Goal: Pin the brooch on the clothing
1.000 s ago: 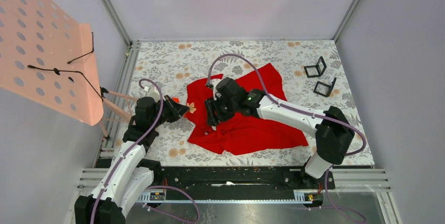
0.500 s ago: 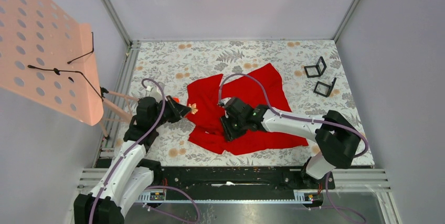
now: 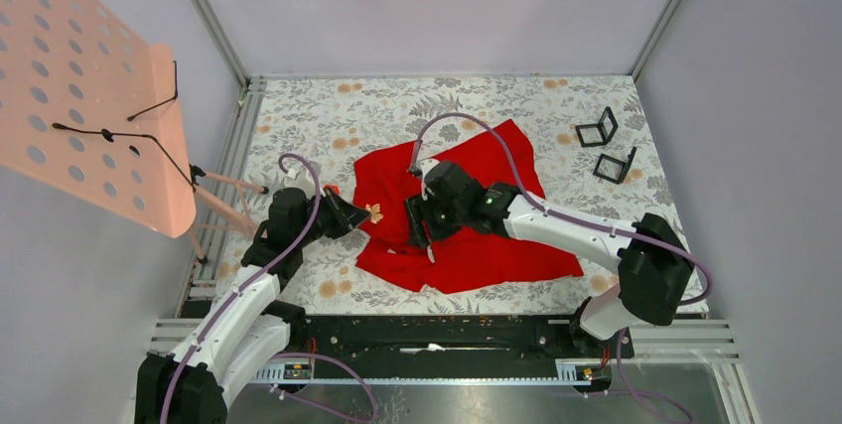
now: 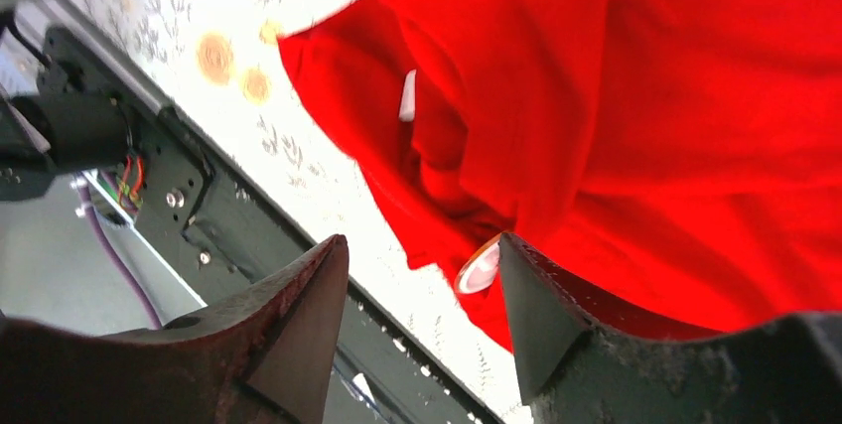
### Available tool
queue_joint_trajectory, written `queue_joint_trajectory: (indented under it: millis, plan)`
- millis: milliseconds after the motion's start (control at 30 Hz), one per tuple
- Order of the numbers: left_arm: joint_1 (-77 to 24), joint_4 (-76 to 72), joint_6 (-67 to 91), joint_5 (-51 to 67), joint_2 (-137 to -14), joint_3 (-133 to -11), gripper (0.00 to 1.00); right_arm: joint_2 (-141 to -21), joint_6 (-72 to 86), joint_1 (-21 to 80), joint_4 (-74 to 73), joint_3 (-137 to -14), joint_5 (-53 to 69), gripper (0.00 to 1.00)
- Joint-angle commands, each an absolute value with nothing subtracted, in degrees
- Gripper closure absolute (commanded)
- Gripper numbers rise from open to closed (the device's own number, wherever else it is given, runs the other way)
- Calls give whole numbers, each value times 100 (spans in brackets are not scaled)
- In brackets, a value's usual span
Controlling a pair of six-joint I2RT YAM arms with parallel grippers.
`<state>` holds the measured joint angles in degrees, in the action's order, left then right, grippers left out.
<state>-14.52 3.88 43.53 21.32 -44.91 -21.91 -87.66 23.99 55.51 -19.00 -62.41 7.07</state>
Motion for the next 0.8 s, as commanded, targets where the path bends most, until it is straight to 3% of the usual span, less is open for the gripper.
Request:
queue_joint_trajectory:
  millis: [0, 267, 533, 767]
  plan:
    - [-1459, -133, 4482, 1907, -4551, -2218, 100, -8929, 2300, 5018, -1769, -6614, 867, 35]
    - [-1474, -223, 4452, 1859, -4774, -2232, 100, -10068, 2345, 4460, -910, -7120, 1784, 38]
    - [-1533, -295, 4447, 1820, -5021, -2227, 100, -10706, 2238, 4373, -663, -7374, 1524, 40]
    - [-1647, -451, 4450, 1741, -5284, -2256, 100, -11054, 2222, 4376, -568, -7535, 1532, 57]
